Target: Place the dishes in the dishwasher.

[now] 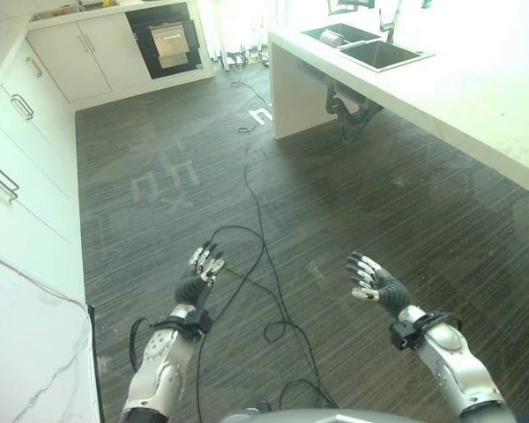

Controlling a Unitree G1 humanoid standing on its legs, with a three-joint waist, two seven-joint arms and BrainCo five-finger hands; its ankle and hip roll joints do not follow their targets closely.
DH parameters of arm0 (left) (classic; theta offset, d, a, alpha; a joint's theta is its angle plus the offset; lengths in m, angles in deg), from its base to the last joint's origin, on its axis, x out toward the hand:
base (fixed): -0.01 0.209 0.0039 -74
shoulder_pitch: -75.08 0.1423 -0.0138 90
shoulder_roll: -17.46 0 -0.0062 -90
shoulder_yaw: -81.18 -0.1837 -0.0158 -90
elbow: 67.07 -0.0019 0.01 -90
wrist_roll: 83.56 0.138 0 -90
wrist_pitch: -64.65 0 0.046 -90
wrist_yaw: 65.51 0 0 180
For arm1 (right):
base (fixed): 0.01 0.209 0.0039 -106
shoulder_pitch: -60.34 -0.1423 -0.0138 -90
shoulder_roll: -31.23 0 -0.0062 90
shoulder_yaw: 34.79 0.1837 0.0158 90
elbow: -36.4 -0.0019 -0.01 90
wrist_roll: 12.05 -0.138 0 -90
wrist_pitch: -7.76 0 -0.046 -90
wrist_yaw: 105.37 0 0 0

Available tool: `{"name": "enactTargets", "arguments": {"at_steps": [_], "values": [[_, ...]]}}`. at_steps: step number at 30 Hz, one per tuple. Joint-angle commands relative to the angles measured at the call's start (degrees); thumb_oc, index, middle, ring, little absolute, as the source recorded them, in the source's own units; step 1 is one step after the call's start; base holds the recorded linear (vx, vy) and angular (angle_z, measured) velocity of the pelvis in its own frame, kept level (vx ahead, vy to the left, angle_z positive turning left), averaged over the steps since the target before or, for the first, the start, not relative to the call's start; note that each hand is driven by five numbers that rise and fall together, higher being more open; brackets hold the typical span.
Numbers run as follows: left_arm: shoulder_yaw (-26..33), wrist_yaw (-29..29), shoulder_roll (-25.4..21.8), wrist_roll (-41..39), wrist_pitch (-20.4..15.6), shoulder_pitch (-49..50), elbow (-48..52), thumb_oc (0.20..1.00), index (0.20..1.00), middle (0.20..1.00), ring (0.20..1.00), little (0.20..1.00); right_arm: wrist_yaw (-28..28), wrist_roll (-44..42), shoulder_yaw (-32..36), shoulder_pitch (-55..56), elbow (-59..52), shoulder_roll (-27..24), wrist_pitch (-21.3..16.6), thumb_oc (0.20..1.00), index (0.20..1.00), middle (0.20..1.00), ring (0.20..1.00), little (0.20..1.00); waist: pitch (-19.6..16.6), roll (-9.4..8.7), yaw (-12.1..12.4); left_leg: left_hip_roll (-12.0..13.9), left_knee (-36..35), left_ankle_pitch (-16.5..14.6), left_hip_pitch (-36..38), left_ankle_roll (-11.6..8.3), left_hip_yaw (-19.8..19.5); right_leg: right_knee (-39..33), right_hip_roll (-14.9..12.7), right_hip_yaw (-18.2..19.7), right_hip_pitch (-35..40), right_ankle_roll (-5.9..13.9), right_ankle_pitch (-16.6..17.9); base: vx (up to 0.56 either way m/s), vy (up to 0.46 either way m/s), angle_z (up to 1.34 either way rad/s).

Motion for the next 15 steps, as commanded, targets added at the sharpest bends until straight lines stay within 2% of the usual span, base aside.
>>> {"name": "enactTargets", "arguments": {"at_steps": [1, 15], "values": [[-1.16, 0.42, -1.28, -1.1, -3.44, -4.22, 0.85, 1.0, 1.0, 1.0, 1.0, 1.0, 0.1, -1.37, 1.59, -3.56, -3.65, -0.16, -2.05, 1.0, 1.0, 1.0, 1.0, 1.0, -1.99, -0.47, 0.47, 3.27, -0.03, -3.51, 1.38, -3.9, 0.71, -0.02, -3.64, -3.72, -0.06, 4.52, -1.39, 0.0, 0.0, 0.0], [-0.76, 0.19, -0.89, -2.02, -3.8, -3.93, 1.46, 1.0, 1.0, 1.0, 1.0, 1.0, -0.66, -1.36, 1.89, -3.85, -4.13, 0.26, -2.23, 1.0, 1.0, 1.0, 1.0, 1.0, -2.01, -0.33, 0.38, 3.21, -0.03, -3.7, 1.8, -3.63, 1.02, -0.02, -3.54, -3.21, 0.15, 4.52, -1.45, 0.0, 0.0, 0.0]]}}
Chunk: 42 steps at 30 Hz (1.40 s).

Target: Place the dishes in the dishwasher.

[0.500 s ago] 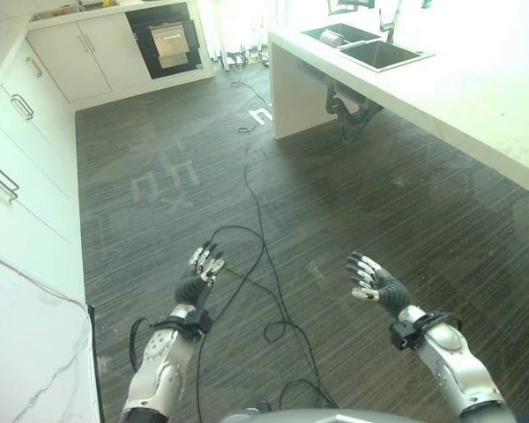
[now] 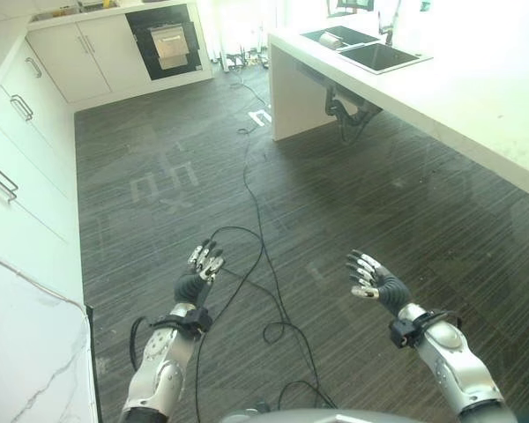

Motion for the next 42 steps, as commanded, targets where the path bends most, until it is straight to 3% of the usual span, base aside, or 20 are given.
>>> {"name": "enactTargets", "arguments": {"at_steps": [1, 12, 20, 22, 24, 25, 26, 28, 30, 31, 32, 34, 37, 38, 40, 41, 42], "values": [[-0.69, 0.21, -0.93, -1.13, -3.77, -3.88, 1.45, 1.0, 1.0, 1.0, 1.0, 1.0, -0.48, -1.4, 1.91, -3.58, -2.31, 0.26, -2.41, 1.0, 1.0, 1.0, 1.0, 1.0, -1.83, -0.1, 0.44, 3.21, -0.15, -3.72, 1.57, -3.65, 0.94, -0.02, -3.51, -3.24, -0.05, 4.5, -1.48, 0.02, -0.031, 0.0], [0.07, 0.37, -1.19, -1.08, -3.63, -2.46, 2.13, 1.0, 1.0, 1.0, 1.0, 1.0, 0.01, -1.85, 2.83, -2.04, -3.39, 0.28, -2.63, 1.0, 1.0, 1.0, 1.0, 1.0, -1.85, -0.17, -0.28, 4.09, -0.15, -3.76, 2.24, -3.88, 1.55, -0.02, -2.49, -2.15, 0.36, 3.71, -2.13, 0.06, -0.065, -0.01], [0.42, 1.13, -0.98, -0.81, -3.32, -1.97, 2.56, 1.0, 1.0, 1.0, 1.0, 1.0, 0.25, -2.92, 4.52, -0.79, -5.33, -0.37, -3.06, 1.0, 1.0, 1.0, 1.0, 1.0, -0.34, -0.57, -1.0, 5.64, 0.85, -1.96, 3.48, -5.06, 1.81, -0.02, -0.56, -1.09, 1.36, 1.53, -2.73, 0.11, -0.155, 0.0], [0.73, 1.46, -1.02, -1.17, -3.85, -2.04, 2.25, 1.0, 1.0, 1.0, 1.0, 1.0, 0.98, -3.32, 4.83, -0.93, -5.73, -1.33, -2.94, 1.0, 1.0, 1.0, 1.0, 1.0, 1.26, -1.65, -1.1, 5.95, 11.71, -3.2, -0.74, -4.98, 1.78, 2.36, -0.89, -0.15, 0.18, 0.4, -3.18, 0.06, -0.228, -0.03], [1.42, 2.58, -0.7, -1.46, -4.57, -1.41, 1.65, 1.0, 1.0, 1.0, 1.0, 1.0, 2.09, -3.2, 4.73, -0.76, -5.25, -1.88, -4.08, 1.0, 1.0, 1.0, 1.0, 1.0, 3.25, -3.49, -0.97, 6.89, 32.06, -1.37, -8.73, -4.96, 1.33, 5.07, -0.97, 1.56, -1.3, -1.74, -3.51, 0.1, -0.298, -0.13], [1.83, 3.15, -0.54, -1.71, -4.68, -0.93, 1.63, 1.0, 1.0, 1.0, 1.0, 1.0, 2.81, -3.33, 4.79, -0.52, -5.24, -2.07, -4.61, 1.0, 1.0, 1.0, 1.0, 1.0, 3.93, -3.64, -0.76, 6.79, 38.52, -1.01, -12.03, -4.79, 0.48, 5.9, -0.77, 1.97, -1.53, -2.25, -3.6, 0.16, -0.198, -0.07], [2.14, 3.55, -0.26, -1.46, -4.63, -0.37, 1.74, 1.0, 1.0, 1.0, 1.0, 1.0, 3.18, -3.25, 4.93, -0.16, -5.31, -1.84, -4.98, 1.0, 1.0, 1.0, 1.0, 1.0, 4.45, -3.72, -0.5, 7.45, 39.91, 0.39, -14.06, -4.96, 0.01, 6.26, -0.47, 2.32, -1.22, -2.4, -3.79, 0.29, -0.122, -0.13], [1.68, 3.58, -0.5, -1.44, -4.55, 0.31, 1.56, 1.0, 1.0, 1.0, 1.0, 1.0, 2.32, -3.56, 4.94, -0.45, -5.81, -1.99, -4.9, 1.0, 1.0, 1.0, 1.0, 1.0, 5.77, -2.76, -0.03, 9.68, 28.67, 3.15, -14.32, -5.78, 2.79, 6.28, 0.97, 2.56, 1.0, -1.86, -5.5, 0.39, 0.015, -0.26], [0.93, 2.23, -0.62, -2.03, -4.34, 0.79, 2.36, 1.0, 1.0, 1.0, 1.0, 1.0, 2.57, -4.24, 4.88, -0.78, -6.46, -2.67, -4.49, 1.0, 1.0, 1.0, 1.0, 1.0, 5.97, -0.64, 0.46, 11.11, 11.56, 8.51, -12.81, -7.5, 4.17, 5.52, 2.29, 2.6, 3.36, -1.07, -7.43, 0.5, 0.199, -0.15], [0.73, 1.92, -0.79, -2.35, -4.44, 1.48, 2.81, 1.0, 1.0, 1.0, 1.0, 1.0, 3.04, -4.4, 4.91, -0.42, -7.04, -2.91, -4.39, 1.0, 1.0, 1.0, 1.0, 1.0, 6.03, 0.41, 1.08, 11.52, 2.72, 12.84, -12.44, -8.69, 3.08, 5.16, 2.78, 3.0, 5.39, -0.58, -8.53, 0.73, 0.302, -0.03], [0.88, 1.98, -0.79, -2.58, -5.07, 3.47, 3.66, 1.0, 1.0, 1.0, 1.0, 1.0, 4.56, -4.32, 5.13, 0.77, -7.7, -3.33, -4.96, 1.0, 1.0, 1.0, 1.0, 1.0, 5.92, 1.33, 2.0, 12.06, -0.15, 15.76, -14.51, -9.69, -1.2, 5.13, 3.4, 4.61, 7.39, -0.74, -9.96, 0.67, 0.255, -0.05], [1.55, 2.86, -0.16, -2.55, -6.04, 5.07, 3.48, 1.0, 1.0, 1.0, 1.0, 1.0, 5.81, -4.18, 5.22, 1.98, -7.94, -3.87, -5.83, 1.0, 1.0, 1.0, 1.0, 1.0, 5.73, 1.6, 2.4, 11.95, -0.15, 16.42, -15.2, -9.72, -1.76, 6.84, 3.29, 6.11, 9.34, -0.72, -12.73, 0.63, 0.256, -0.46], [2.26, 3.66, -1.45, -2.7, -4.94, 3.43, 3.37, 1.0, 1.0, 1.0, 1.0, 1.0, 4.94, -4.37, 4.73, 0.63, -7.83, -4.16, -5.73, 1.0, 1.0, 1.0, 1.0, 1.0, 4.13, 1.02, 3.21, 10.16, 1.54, 9.51, -13.59, -6.91, 0.62, 12.26, -0.56, 5.23, 9.42, 1.81, -15.18, 0.71, 0.351, -0.73], [2.08, 3.6, -2.27, -2.17, -4.08, 1.71, 3.48, 1.0, 1.0, 1.0, 1.0, 1.0, 3.72, -5.01, 5.02, 0.77, -8.1, -3.09, -5.6, 1.0, 1.0, 1.0, 1.0, 1.0, 2.59, -0.44, 3.81, 7.74, 3.27, 7.45, -14.36, -4.98, 0.84, 15.81, -3.45, 4.09, 9.5, 4.65, -12.57, 0.74, 0.38, -0.74], [1.87, 3.84, -3.0, -1.76, -3.38, -0.08, 4.22, 1.0, 1.0, 1.0, 1.0, 1.0, 3.13, -5.42, 5.38, 0.44, -8.21, -2.25, -5.41, 1.0, 1.0, 1.0, 1.0, 1.0, 0.99, -1.77, 4.23, 5.17, 3.04, 6.08, -13.92, -2.63, 1.3, 21.87, -6.42, 2.76, 7.89, 8.09, -5.8, 0.56, 0.333, -0.11], [1.63, 4.52, -3.46, -1.05, -2.93, -1.18, 4.64, 1.0, 1.0, 1.0, 1.0, 1.0, 2.41, -4.38, 5.53, 0.43, -8.4, -1.0, -5.59, 1.0, 1.0, 1.0, 1.0, 1.0, 0.21, -2.03, 4.49, 3.02, 2.33, 5.0, -12.6, -1.02, 0.54, 31.46, -9.06, 2.32, 5.56, 9.58, 0.19, 0.68, 0.45, 0.26], [1.62, 4.57, -3.81, -0.7, -1.92, -2.07, 5.24, 1.0, 1.0, 1.0, 1.0, 1.0, 1.17, -3.09, 5.06, 0.76, -9.37, 0.55, -5.4, 1.0, 1.0, 1.0, 1.0, 1.0, -0.2, -0.83, 4.29, 1.25, 2.95, 2.71, -10.44, 0.43, -1.51, 45.23, -11.97, 3.37, -1.52, 9.0, 5.48, 0.66, 0.419, 0.23]]}}
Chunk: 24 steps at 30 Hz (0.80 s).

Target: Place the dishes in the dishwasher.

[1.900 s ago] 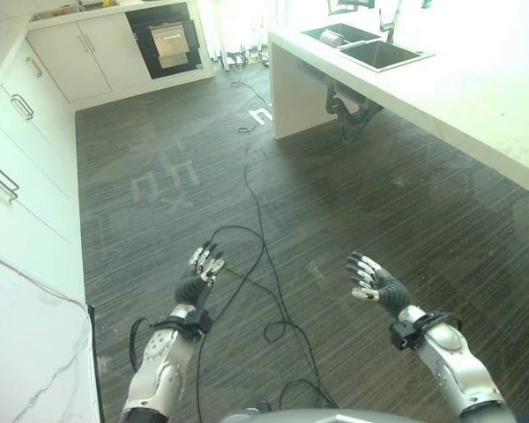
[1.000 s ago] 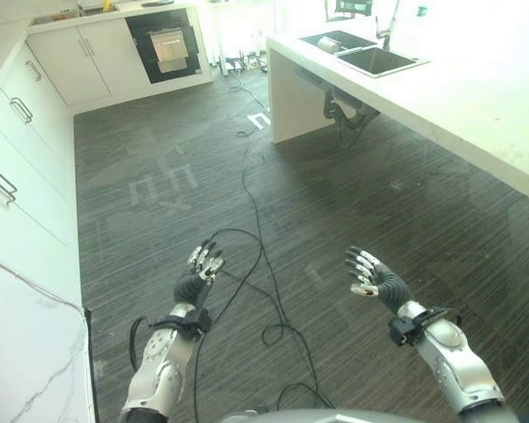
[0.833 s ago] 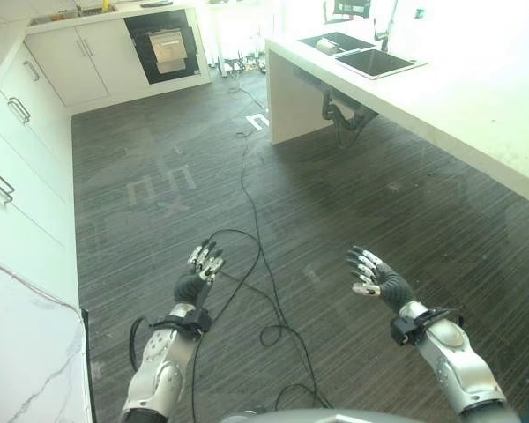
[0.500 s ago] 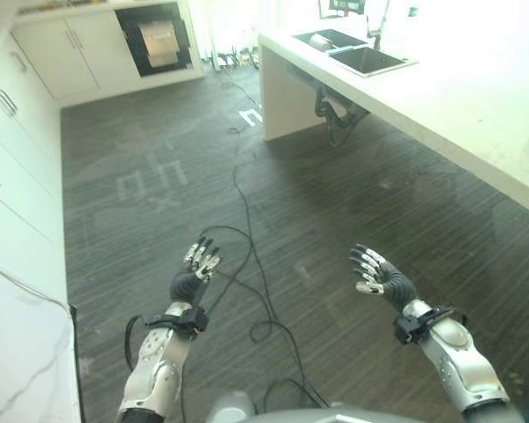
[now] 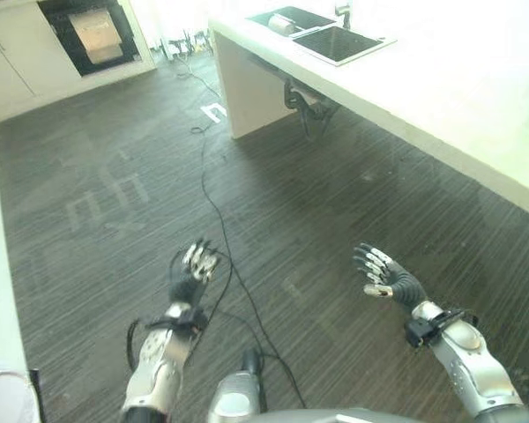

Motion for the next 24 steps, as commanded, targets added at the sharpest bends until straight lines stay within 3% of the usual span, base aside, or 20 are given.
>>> {"name": "enactTargets", "arguments": {"at_steps": [1, 2, 4, 6, 7, 8, 10, 12, 15, 17, 19, 20, 21, 22, 24], "values": [[-0.08, 1.52, -2.14, 0.65, -0.58, 2.13, 5.18, 1.0, 1.0, 1.0, 1.0, 1.0, -2.35, -0.67, 1.36, -1.26, -4.35, 0.02, -4.2, 1.0, 1.0, 1.0, 1.0, 1.0, -6.79, 4.29, 0.67, -1.7, -15.54, 0.37, 5.85, -1.26, -4.62, 20.5, -9.98, -0.37, -9.57, 2.58, 13.37, 0.69, 0.319, 0.08], [0.09, 1.13, -2.06, 1.2, -0.18, 1.99, 5.1, 1.0, 1.0, 1.0, 1.0, 1.0, -2.86, -0.31, 0.52, -1.79, -3.04, 0.63, -5.06, 1.0, 1.0, 1.0, 1.0, 1.0, -6.49, 4.62, 0.03, -2.75, -15.96, -0.5, 7.92, -0.68, -5.78, 19.21, -7.62, -0.55, -13.92, 0.84, 10.37, 0.52, 0.1, 0.23], [0.52, 1.63, -2.53, 0.79, 0.91, 1.83, 5.41, 1.0, 1.0, 1.0, 1.0, 1.0, -3.47, -1.08, 0.4, -1.76, -3.6, -0.1, -5.06, 1.0, 1.0, 1.0, 1.0, 1.0, -6.05, 4.4, -0.46, -3.98, -17.46, -0.05, 9.61, -0.65, -7.45, 10.44, -4.08, -3.81, -15.27, 0.04, 6.06, 0.52, 0.006, 0.53], [1.28, 2.99, -2.54, 0.84, 1.87, 1.83, 5.45, 1.0, 1.0, 1.0, 1.0, 1.0, -2.92, -2.41, 1.7, -1.56, -3.57, -0.55, -5.33, 1.0, 1.0, 1.0, 1.0, 1.0, -5.25, 4.59, -1.22, -4.48, -18.7, -1.07, 12.46, -1.36, -8.81, -0.75, -2.39, -8.03, -17.8, -0.38, 6.08, 0.56, -0.074, 0.96], [1.46, 3.78, -2.86, 0.51, 1.99, 2.68, 5.57, 1.0, 1.0, 1.0, 1.0, 1.0, -2.69, -3.06, 2.61, -0.78, -3.84, -1.32, -5.47, 1.0, 1.0, 1.0, 1.0, 1.0, -4.61, 3.94, -2.38, -5.33, -18.7, -2.7, 14.18, -1.74, -9.47, -10.75, -1.76, -8.45, -19.4, 0.04, 8.51, 0.73, -0.124, 1.13], [1.13, 4.05, -3.07, 0.19, 1.98, 3.53, 5.8, 1.0, 1.0, 1.0, 1.0, 1.0, -2.41, -3.57, 3.33, 0.37, -4.31, -1.9, -5.6, 1.0, 1.0, 1.0, 1.0, 1.0, -4.13, 3.55, -3.91, -6.28, -18.7, -4.45, 15.93, -1.58, -10.45, -17.62, -1.31, -6.48, -20.99, 1.22, 12.59, 0.72, -0.133, 0.89], [0.4, 4.34, -3.16, -0.27, 1.29, 4.42, 5.84, 1.0, 1.0, 1.0, 1.0, 1.0, -1.62, -3.54, 3.99, 1.68, -4.89, -2.35, -5.86, 1.0, 1.0, 1.0, 1.0, 1.0, -3.51, 3.55, -5.49, -6.93, -18.7, -6.18, 18.21, -1.19, -11.8, -23.35, -1.88, -4.86, -24.31, 2.84, 17.4, 0.61, -0.115, 1.01], [-0.39, 4.77, -3.23, -0.47, 0.21, 5.4, 6.43, 1.0, 1.0, 1.0, 1.0, 1.0, -1.87, -3.47, 3.83, 1.91, -5.01, -2.36, -6.23, 1.0, 1.0, 1.0, 1.0, 1.0, -2.73, 3.52, -6.06, -7.11, -18.48, -8.7, 21.19, -0.74, -11.23, -24.78, -2.82, -6.9, -26.75, 3.18, 19.43, 0.69, -0.165, 0.7], [-1.27, 5.24, -2.82, -1.13, -0.31, 5.02, 5.74, 1.0, 1.0, 1.0, 1.0, 1.0, -3.54, -4.04, 3.94, 1.6, -3.74, -3.5, -6.48, 1.0, 1.0, 1.0, 1.0, 1.0, -3.87, 3.23, -6.85, -7.95, -16.4, -12.36, 23.76, -0.21, -11.6, -24.64, -2.51, -7.18, -24.51, 1.82, 19.52, 0.63, -0.148, 0.61], [-1.34, 4.83, -1.64, -1.89, 0.87, 4.95, 6.0, 1.0, 1.0, 1.0, 1.0, 1.0, -3.96, -4.25, 5.47, 1.73, -4.34, -4.26, -4.67, 1.0, 1.0, 1.0, 1.0, 1.0, -6.77, 3.76, -8.27, -6.9, -12.79, -14.27, 26.17, -1.53, -9.56, -23.16, -1.64, -7.03, -23.27, -0.23, 17.98, 0.69, -0.197, 0.26], [-1.79, 4.92, -1.22, -1.54, 0.73, 5.43, 6.67, 1.0, 1.0, 1.0, 1.0, 1.0, -3.57, -4.33, 6.44, 2.41, -5.21, -4.64, -4.39, 1.0, 1.0, 1.0, 1.0, 1.0, -8.04, 4.31, -8.98, -4.98, -6.63, -9.74, 25.49, -4.02, -7.37, -23.7, -0.46, -7.47, -22.0, -1.94, 16.4, 0.43, -0.219, 0.03], [-2.23, 4.28, -0.45, -1.0, 0.24, 5.52, 7.62, 1.0, 1.0, 1.0, 1.0, 1.0, -2.72, -4.3, 7.81, 3.12, -6.2, -5.46, -4.27, 1.0, 1.0, 1.0, 1.0, 1.0, -8.54, 4.14, -9.49, -2.61, 6.68, -1.84, 20.92, -7.9, -5.05, -25.33, 0.75, -6.22, -19.07, -4.06, 14.83, 0.44, -0.283, -0.48], [-2.52, 4.02, -0.26, -1.48, -0.63, 5.66, 7.62, 1.0, 1.0, 1.0, 1.0, 1.0, -2.1, -4.16, 8.32, 3.36, -6.26, -6.04, -4.53, 1.0, 1.0, 1.0, 1.0, 1.0, -8.32, 3.72, -9.4, -2.48, 12.99, 0.61, 17.94, -8.97, -5.03, -25.54, 0.92, -5.01, -17.7, -4.8, 14.14, 0.48, -0.313, -0.73], [-2.67, 3.77, 0.29, -1.78, -1.37, 5.8, 7.55, 1.0, 1.0, 1.0, 1.0, 1.0, -1.53, -4.06, 8.7, 3.4, -5.91, -6.55, -4.94, 1.0, 1.0, 1.0, 1.0, 1.0, -7.89, 3.0, -8.81, -2.48, 22.5, 2.26, 12.45, -9.56, -5.59, -25.64, 0.85, -3.53, -15.77, -5.67, 13.3, 0.34, -0.203, -0.58], [-2.62, 4.13, 0.51, -2.32, -1.31, 5.12, 7.06, 1.0, 1.0, 1.0, 1.0, 1.0, -2.19, -4.6, 8.77, 2.63, -4.82, -7.13, -5.8, 1.0, 1.0, 1.0, 1.0, 1.0, -6.67, 1.51, -7.36, -1.25, 25.83, 0.82, 2.96, -7.89, -5.06, -25.37, 0.63, -1.79, -12.46, -6.26, 11.59, 0.42, -0.115, -0.94]]}}
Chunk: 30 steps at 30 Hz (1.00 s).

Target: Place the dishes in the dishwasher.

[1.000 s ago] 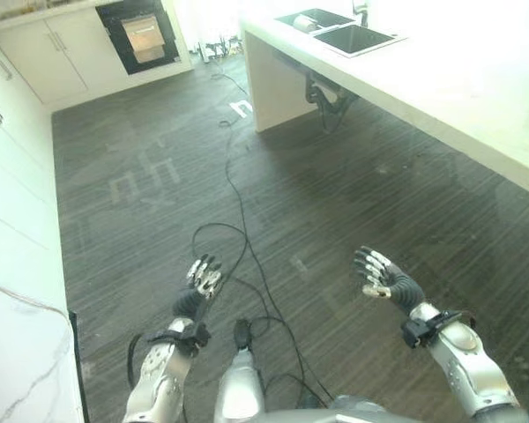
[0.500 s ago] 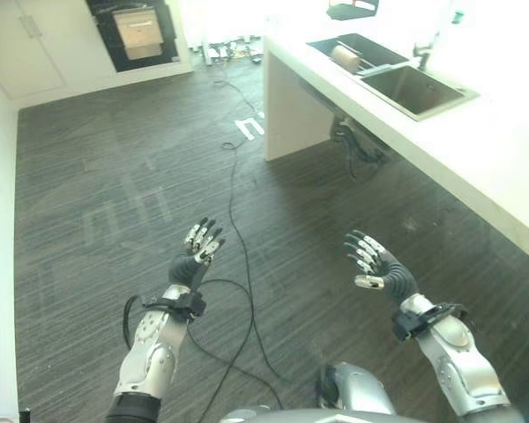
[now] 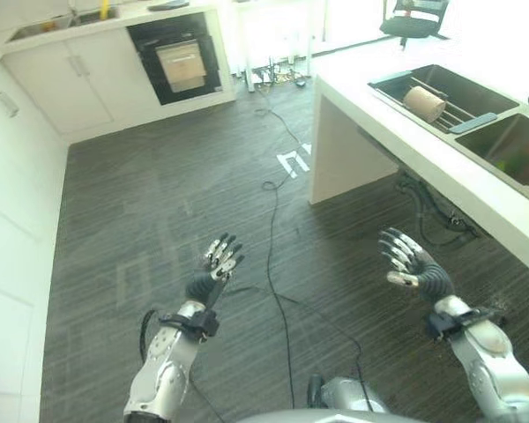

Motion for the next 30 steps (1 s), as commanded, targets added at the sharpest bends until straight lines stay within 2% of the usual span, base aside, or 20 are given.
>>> {"name": "enactTargets", "arguments": {"at_steps": [1, 2, 3, 5, 6, 7, 8, 11, 12, 14, 16, 17, 19, 21, 22, 23, 24, 25, 27, 30], "values": [[1.88, 1.21, -0.97, -2.7, -2.68, -0.39, 1.67, 1.0, 1.0, 1.0, 1.0, 1.0, 0.14, -3.6, 0.44, -3.13, -2.96, -2.2, -2.84, 1.0, 1.0, 1.0, 1.0, 1.0, 0.11, -3.4, 0.7, 5.91, -26.79, 6.0, 0.19, 2.86, 0.98, -13.09, -1.83, -0.17, 5.91, 8.6, 9.07, 0.66, 0.126, -1.29], [2.3, 1.9, -1.17, -3.11, -2.76, 0.03, 1.93, 1.0, 1.0, 1.0, 1.0, 1.0, 0.15, -3.34, 0.51, -3.69, -3.5, -2.01, -2.3, 1.0, 1.0, 1.0, 1.0, 1.0, 0.36, -3.0, 1.14, 6.57, -38.65, 5.94, 1.88, 3.17, 0.78, -13.52, -1.22, 2.45, 7.11, 9.4, 8.17, 0.58, 0.205, -1.19], [2.47, 1.79, -1.16, -3.19, -2.76, 0.16, 2.1, 1.0, 1.0, 1.0, 1.0, 1.0, 0.28, -3.22, 0.48, -3.66, -3.74, -1.93, -2.21, 1.0, 1.0, 1.0, 1.0, 1.0, 0.35, -2.72, 1.37, 6.57, -42.54, 6.28, 2.15, 3.06, -0.2, -13.69, -1.02, 3.09, 7.4, 9.69, 7.96, 0.47, 0.261, -1.03], [3.24, 2.09, -0.88, -3.58, -2.7, 1.24, 2.99, 1.0, 1.0, 1.0, 1.0, 1.0, 0.43, -2.47, 0.42, -3.57, -4.83, -1.72, -1.64, 1.0, 1.0, 1.0, 1.0, 1.0, 0.53, -1.99, 2.66, 6.76, -54.76, 8.48, 4.09, 2.19, -5.61, -14.19, -0.51, 5.84, 9.1, 10.43, 6.88, 0.44, 0.263, -1.05], [4.04, 3.13, -0.17, -3.2, -2.82, 2.6, 3.71, 1.0, 1.0, 1.0, 1.0, 1.0, 0.71, -2.41, 0.74, -3.2, -5.57, -1.74, -1.55, 1.0, 1.0, 1.0, 1.0, 1.0, 0.87, -1.67, 3.71, 7.6, -57.44, 11.33, 3.37, 1.25, -9.06, -14.24, -0.19, 7.68, 10.82, 10.2, 5.61, 0.46, 0.311, -1.37], [4.32, 4.06, 0.15, -2.84, -3.14, 2.81, 3.5, 1.0, 1.0, 1.0, 1.0, 1.0, 0.87, -2.79, 1.24, -2.96, -6.0, -2.21, -1.65, 1.0, 1.0, 1.0, 1.0, 1.0, 1.09, -1.9, 4.0, 7.64, -55.26, 10.78, 2.3, 1.26, -8.48, -14.17, -0.91, 8.22, 12.0, 10.3, 4.73, 0.55, 0.496, -1.5], [4.02, 3.94, -0.74, -2.82, -3.68, 1.06, 2.85, 1.0, 1.0, 1.0, 1.0, 1.0, 0.27, -3.27, 1.41, -3.73, -6.81, -2.4, -1.46, 1.0, 1.0, 1.0, 1.0, 1.0, 0.78, -2.19, 3.63, 6.66, -55.24, 5.35, 3.56, 2.59, -5.66, -12.97, -4.22, 6.26, 12.42, 12.12, 3.69, 0.37, 0.398, -1.5], [4.32, 3.58, -2.19, -3.17, -3.35, -2.97, 1.87, 1.0, 1.0, 1.0, 1.0, 1.0, 0.59, -4.11, 1.8, -4.03, -7.78, -1.6, -0.78, 1.0, 1.0, 1.0, 1.0, 1.0, 0.29, -2.0, 2.93, 5.94, -54.77, 3.24, 4.83, 3.85, -3.57, -8.75, -6.48, 4.21, 11.92, 13.42, 2.0, 0.4, 0.39, -0.54], [4.7, 3.85, -3.19, -3.09, -4.2, -3.8, 2.64, 1.0, 1.0, 1.0, 1.0, 1.0, 0.79, -3.36, 1.47, -2.98, -9.31, -0.06, -1.64, 1.0, 1.0, 1.0, 1.0, 1.0, -0.28, -2.2, 2.73, 4.44, -55.01, 2.53, 5.66, 5.63, -3.73, -3.46, -7.43, 3.92, 10.29, 14.38, 2.1, 0.51, 0.416, -0.26], [6.89, 7.03, -4.1, -3.22, -6.77, -3.54, 6.28, 1.0, 1.0, 1.0, 1.0, 1.0, 2.06, -5.33, 1.86, -3.06, -11.84, 1.5, -3.47, 1.0, 1.0, 1.0, 1.0, 1.0, -0.88, -2.0, 3.09, 2.66, -57.81, 2.47, 8.56, 7.6, -4.77, 6.3, -7.83, 2.29, 6.1, 15.82, 5.24, 0.45, 0.331, -0.52], [7.57, 7.51, -4.58, -2.94, -8.14, -3.81, 7.95, 1.0, 1.0, 1.0, 1.0, 1.0, 2.59, -6.42, 2.05, -3.53, -12.89, 2.02, -3.63, 1.0, 1.0, 1.0, 1.0, 1.0, -0.67, -1.52, 3.36, 2.31, -58.75, 2.28, 9.86, 8.02, -4.81, 11.97, -8.27, 0.46, 3.67, 15.93, 6.62, 0.21, 0.156, -0.32], [9.46, 8.02, -5.81, -1.86, -11.36, -4.48, 11.95, 1.0, 1.0, 1.0, 1.0, 1.0, 3.94, -8.51, 2.53, -4.68, -15.15, 2.2, -4.26, 1.0, 1.0, 1.0, 1.0, 1.0, -0.23, -0.8, 3.63, 2.16, -60.12, 1.89, 11.95, 8.35, -3.79, 16.55, -8.85, -3.0, 0.93, 15.66, 7.72, 0.22, 0.125, -0.05], [11.01, 8.17, -6.84, 0.14, -14.58, -5.49, 16.44, 1.0, 1.0, 1.0, 1.0, 1.0, 5.09, -9.65, 2.68, -6.35, -17.05, 1.99, -4.12, 1.0, 1.0, 1.0, 1.0, 1.0, -0.09, -0.71, 4.38, 2.3, -60.89, 1.46, 13.16, 8.1, -1.8, 13.24, -9.57, -7.08, 0.21, 15.31, 6.89, 0.19, 0.027, -0.51], [12.13, 8.75, -8.38, 0.45, -16.96, -6.82, 19.59, 1.0, 1.0, 1.0, 1.0, 1.0, 4.59, -9.58, 2.63, -8.35, -18.8, 1.33, -4.28, 1.0, 1.0, 1.0, 1.0, 1.0, 0.08, -0.82, 5.39, 2.77, -61.15, 1.02, 14.08, 7.22, 0.57, 4.22, -10.02, -12.91, 1.51, 15.21, 6.23, 0.14, -0.123, -0.9], [12.73, 8.42, -9.09, 1.45, -18.71, -7.66, 21.25, 1.0, 1.0, 1.0, 1.0, 1.0, 4.28, -9.6, 2.0, -9.99, -19.48, 1.05, -4.61, 1.0, 1.0, 1.0, 1.0, 1.0, 0.14, -1.28, 6.12, 2.75, -61.29, -0.19, 15.63, 6.41, 3.81, -2.17, -12.44, -19.38, 0.9, 15.95, 9.85, 0.19, -0.157, -0.67], [12.89, 7.99, -9.36, 2.07, -19.16, -7.95, 22.21, 1.0, 1.0, 1.0, 1.0, 1.0, 3.68, -9.75, 1.7, -10.73, -19.78, 0.92, -4.86, 1.0, 1.0, 1.0, 1.0, 1.0, 0.01, -1.19, 6.34, 2.92, -61.48, -1.78, 17.1, 5.98, 4.5, -3.31, -13.57, -20.82, 0.67, 17.1, 11.45, 0.21, -0.183, -0.62], [13.02, 7.71, -9.47, 2.42, -19.06, -8.38, 23.46, 1.0, 1.0, 1.0, 1.0, 1.0, 2.98, -9.83, 1.38, -11.53, -20.37, 1.18, -4.8, 1.0, 1.0, 1.0, 1.0, 1.0, 0.16, -0.99, 6.41, 3.04, -61.42, -2.5, 17.9, 6.12, 5.87, -3.63, -14.67, -21.6, 0.29, 17.5, 12.76, 0.15, -0.2, -0.56], [12.93, 7.39, -9.12, 1.9, -18.66, -8.58, 24.16, 1.0, 1.0, 1.0, 1.0, 1.0, 2.4, -9.52, 1.32, -12.05, -20.72, 1.3, -4.95, 1.0, 1.0, 1.0, 1.0, 1.0, 0.04, -0.66, 5.98, 3.7, -61.12, -1.83, 17.89, 6.13, 8.21, -4.29, -14.01, -21.43, 0.43, 16.4, 11.7, 0.11, -0.259, -0.56], [11.2, 6.01, -8.83, 1.11, -17.44, -9.81, 23.8, 1.0, 1.0, 1.0, 1.0, 1.0, 0.36, -8.98, 1.33, -12.05, -21.19, 0.61, -5.4, 1.0, 1.0, 1.0, 1.0, 1.0, -0.87, -1.11, 4.25, 4.47, -59.87, -2.04, 17.7, 5.99, 9.58, -8.09, -10.74, -18.19, 1.85, 15.98, 10.14, 0.15, -0.306, -0.41], [11.35, 6.45, -7.6, -0.58, -17.11, -8.69, 23.66, 1.0, 1.0, 1.0, 1.0, 1.0, 0.18, -8.6, 2.13, -11.27, -21.28, -0.33, -6.04, 1.0, 1.0, 1.0, 1.0, 1.0, -1.46, -1.53, 3.39, 5.09, -54.04, -4.08, 16.8, 5.47, 10.52, -9.36, -9.44, -16.85, 2.7, 14.74, 9.56, 0.18, -0.3, -0.01]]}}
